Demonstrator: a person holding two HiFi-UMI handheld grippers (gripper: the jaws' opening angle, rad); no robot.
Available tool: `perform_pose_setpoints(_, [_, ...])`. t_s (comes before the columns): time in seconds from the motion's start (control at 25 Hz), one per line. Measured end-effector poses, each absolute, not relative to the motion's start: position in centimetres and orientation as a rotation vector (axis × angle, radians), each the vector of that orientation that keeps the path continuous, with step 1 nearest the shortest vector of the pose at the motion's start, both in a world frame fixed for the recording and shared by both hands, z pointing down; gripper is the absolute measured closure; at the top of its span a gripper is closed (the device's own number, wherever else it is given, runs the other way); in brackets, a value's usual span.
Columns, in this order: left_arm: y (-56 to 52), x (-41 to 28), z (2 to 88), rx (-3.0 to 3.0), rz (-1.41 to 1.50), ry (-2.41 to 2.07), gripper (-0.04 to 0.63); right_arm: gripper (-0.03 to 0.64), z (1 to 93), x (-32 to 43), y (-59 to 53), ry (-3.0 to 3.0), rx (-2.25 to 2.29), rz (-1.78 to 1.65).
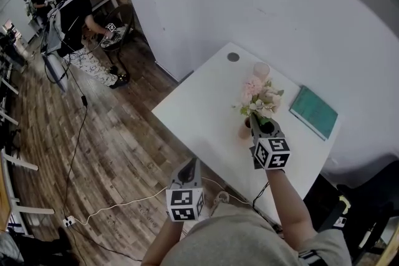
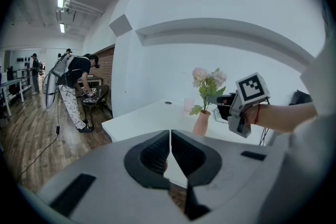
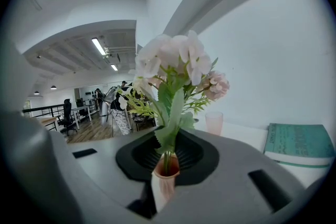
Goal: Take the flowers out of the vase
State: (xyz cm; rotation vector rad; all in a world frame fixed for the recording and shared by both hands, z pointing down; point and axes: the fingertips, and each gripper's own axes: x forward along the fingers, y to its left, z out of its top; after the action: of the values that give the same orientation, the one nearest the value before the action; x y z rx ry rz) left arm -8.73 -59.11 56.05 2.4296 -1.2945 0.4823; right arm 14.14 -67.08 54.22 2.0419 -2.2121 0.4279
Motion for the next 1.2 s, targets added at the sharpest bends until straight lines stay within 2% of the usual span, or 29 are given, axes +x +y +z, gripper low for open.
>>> perform_pose_setpoints(1.2, [-50.1, -10.4, 53.9, 2.449, 0.4, -1.323, 0.583, 0.577, 42.7, 12.4, -61.7, -2.337, 2.113, 0.094])
